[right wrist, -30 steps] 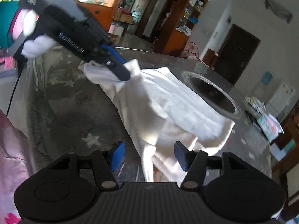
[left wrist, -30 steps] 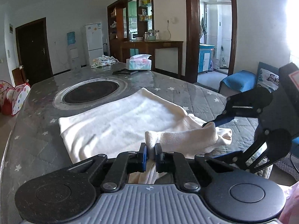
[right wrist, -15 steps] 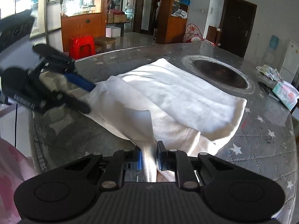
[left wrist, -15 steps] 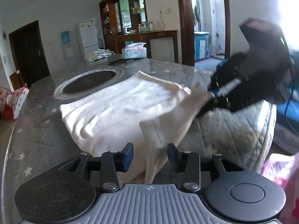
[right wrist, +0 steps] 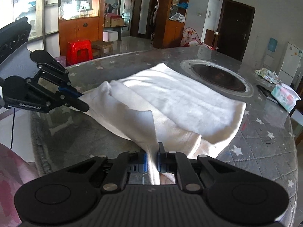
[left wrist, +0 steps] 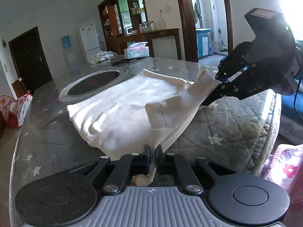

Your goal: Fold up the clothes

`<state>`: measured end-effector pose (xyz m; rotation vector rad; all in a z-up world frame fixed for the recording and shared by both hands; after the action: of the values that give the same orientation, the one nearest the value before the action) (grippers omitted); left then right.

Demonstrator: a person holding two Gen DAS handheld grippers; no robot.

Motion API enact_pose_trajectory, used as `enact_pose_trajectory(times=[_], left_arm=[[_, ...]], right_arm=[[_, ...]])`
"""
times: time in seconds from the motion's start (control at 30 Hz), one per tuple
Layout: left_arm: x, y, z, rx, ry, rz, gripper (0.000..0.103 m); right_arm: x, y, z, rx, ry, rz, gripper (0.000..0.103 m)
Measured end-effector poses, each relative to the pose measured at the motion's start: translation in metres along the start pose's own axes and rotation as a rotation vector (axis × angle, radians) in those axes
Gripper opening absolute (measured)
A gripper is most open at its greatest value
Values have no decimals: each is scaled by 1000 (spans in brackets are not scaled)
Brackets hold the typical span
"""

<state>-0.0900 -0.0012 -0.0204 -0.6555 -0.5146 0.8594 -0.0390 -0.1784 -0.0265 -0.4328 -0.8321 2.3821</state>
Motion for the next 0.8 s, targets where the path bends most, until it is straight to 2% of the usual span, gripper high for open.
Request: enact_pose_trajectory(times=[0.33,0.5,0.67,0.8], left_arm=[[-28,6,77,-53,70,3,6],[-37,0,110,-92,69,-9,6],[-24,-27,102,-130,60,-18,5],[-5,-46,72,-116,45,-15,5]], right_arm=[[38,11,73,-23,-75,33,8],[63,15,109,-10,-115,49,7],[49,-1,114,-16,-77,52,7],[17,-20,98,-19,-36,13,7]])
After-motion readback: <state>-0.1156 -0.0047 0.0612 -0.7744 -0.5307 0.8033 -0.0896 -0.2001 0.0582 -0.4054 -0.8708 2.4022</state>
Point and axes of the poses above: each gripper's, at about its wrist camera, not at the fingertips, and z roughly against the way its jaws point, x to its left, y to its underside, the point moved 8 cm from there along -z, roughly the way its jaws point, and after that the axes turned 9 degrees about x, right-handed, at the moved point
